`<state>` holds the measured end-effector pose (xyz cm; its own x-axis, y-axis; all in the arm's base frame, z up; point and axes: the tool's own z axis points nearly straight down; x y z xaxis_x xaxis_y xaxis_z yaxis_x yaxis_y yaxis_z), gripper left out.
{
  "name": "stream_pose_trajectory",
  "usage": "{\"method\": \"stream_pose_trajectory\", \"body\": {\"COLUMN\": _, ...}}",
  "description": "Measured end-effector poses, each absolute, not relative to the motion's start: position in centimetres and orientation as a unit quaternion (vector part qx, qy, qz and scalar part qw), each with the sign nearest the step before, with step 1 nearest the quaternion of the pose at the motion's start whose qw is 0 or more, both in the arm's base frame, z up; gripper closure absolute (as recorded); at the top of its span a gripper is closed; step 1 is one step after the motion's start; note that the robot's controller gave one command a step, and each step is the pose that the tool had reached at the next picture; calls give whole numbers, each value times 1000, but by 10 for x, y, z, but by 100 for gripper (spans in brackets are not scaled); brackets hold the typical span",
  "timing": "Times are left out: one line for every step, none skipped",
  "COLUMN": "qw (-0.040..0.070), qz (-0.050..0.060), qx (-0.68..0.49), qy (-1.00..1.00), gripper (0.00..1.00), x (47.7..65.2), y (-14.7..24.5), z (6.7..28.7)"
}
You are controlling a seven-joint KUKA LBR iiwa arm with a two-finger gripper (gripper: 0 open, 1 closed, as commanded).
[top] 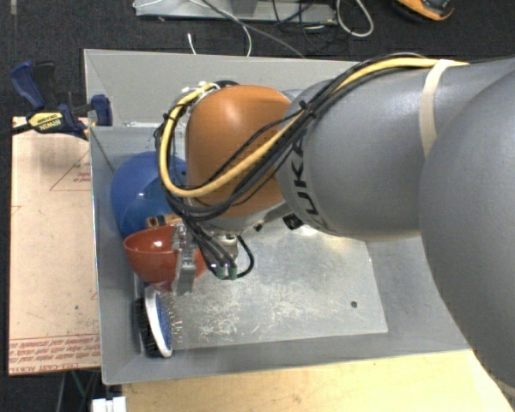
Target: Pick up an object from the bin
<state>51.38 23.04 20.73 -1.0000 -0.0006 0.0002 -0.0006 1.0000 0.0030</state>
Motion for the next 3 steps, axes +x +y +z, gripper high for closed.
{"method": "stream_pose_trajectory", "body": {"qw": 9, "qz": 3, "qx": 70, "qy": -998, "gripper": 100, "x": 531, "y": 244, "z": 166}}
{"method": "stream_pose_trajectory", "body": {"qw": 2, "qz": 0, "qx": 24, "qy": -1000, "gripper": 100, "x": 513, "y": 230, "z": 287}}
{"method": "stream_pose_trajectory", "body": {"qw": 8, "qz": 2, "qx": 63, "qy": -998, "gripper": 100, "x": 520, "y": 244, "z": 189}}
